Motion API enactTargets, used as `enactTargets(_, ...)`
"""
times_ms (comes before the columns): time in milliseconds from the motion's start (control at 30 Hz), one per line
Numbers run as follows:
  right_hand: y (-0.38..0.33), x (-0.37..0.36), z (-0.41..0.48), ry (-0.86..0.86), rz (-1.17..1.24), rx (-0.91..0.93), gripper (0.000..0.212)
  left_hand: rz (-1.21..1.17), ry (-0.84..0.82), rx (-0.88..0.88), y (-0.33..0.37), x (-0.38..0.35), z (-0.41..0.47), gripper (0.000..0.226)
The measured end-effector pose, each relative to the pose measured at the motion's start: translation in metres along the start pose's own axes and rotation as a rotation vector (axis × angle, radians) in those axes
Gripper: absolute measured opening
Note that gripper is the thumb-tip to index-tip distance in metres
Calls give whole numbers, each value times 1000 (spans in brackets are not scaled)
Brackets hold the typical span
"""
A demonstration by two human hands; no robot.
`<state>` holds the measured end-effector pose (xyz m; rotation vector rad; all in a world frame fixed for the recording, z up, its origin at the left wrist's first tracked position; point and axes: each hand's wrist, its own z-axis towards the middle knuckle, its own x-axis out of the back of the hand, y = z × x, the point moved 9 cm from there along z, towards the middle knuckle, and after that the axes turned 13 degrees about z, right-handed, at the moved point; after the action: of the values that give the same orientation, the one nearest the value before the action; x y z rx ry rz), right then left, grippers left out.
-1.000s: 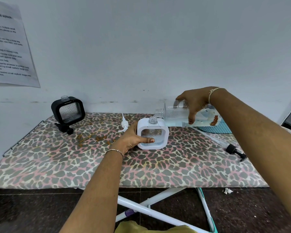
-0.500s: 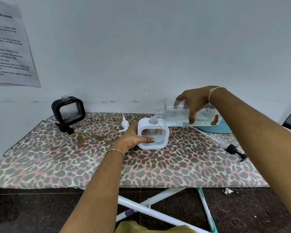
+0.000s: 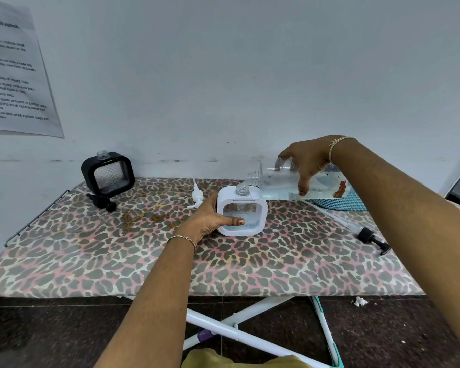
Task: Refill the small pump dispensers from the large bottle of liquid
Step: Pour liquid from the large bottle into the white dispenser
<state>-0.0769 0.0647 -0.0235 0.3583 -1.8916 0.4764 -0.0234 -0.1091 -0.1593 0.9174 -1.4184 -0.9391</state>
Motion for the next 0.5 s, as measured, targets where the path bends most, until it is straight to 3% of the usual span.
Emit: enactTargets(500, 3, -1, 0, -2, 1, -13, 85, 2, 6, 1, -1, 1, 1, 73)
